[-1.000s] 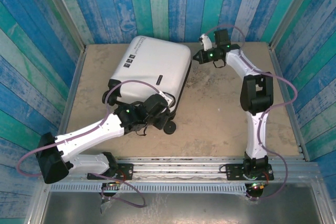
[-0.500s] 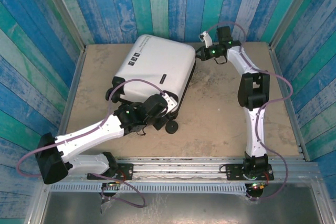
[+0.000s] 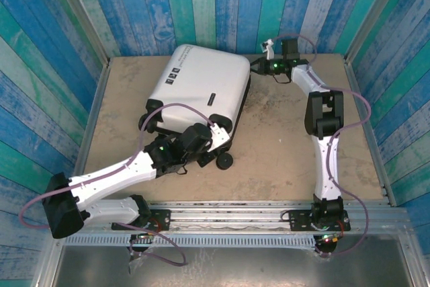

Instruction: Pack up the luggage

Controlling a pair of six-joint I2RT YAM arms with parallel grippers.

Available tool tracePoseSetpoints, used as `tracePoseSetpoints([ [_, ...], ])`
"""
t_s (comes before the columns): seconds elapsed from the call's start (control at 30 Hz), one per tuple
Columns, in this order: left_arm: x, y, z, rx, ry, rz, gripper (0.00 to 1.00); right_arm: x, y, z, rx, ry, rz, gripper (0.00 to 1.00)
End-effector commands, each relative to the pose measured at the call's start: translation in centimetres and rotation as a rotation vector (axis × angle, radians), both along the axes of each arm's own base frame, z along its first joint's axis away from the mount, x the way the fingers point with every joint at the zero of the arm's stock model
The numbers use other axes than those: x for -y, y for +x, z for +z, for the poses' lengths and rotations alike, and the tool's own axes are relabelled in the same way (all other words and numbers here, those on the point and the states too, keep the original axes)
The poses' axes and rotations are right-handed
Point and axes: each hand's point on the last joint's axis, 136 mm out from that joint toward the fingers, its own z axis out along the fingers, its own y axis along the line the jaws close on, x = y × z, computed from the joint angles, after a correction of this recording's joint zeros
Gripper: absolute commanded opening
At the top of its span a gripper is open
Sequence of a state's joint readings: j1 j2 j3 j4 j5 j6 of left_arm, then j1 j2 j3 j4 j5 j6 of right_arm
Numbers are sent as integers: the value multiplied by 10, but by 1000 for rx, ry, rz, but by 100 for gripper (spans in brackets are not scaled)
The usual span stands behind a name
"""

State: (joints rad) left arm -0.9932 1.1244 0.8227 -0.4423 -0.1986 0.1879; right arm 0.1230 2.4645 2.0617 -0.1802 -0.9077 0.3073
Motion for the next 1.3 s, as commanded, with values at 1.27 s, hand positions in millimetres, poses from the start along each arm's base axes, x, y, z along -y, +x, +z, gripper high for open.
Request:
tracePoseSetpoints([
  [1.27,69,83,87,-186,-724,645,0,3,-73,49,419,-125,-502,0],
])
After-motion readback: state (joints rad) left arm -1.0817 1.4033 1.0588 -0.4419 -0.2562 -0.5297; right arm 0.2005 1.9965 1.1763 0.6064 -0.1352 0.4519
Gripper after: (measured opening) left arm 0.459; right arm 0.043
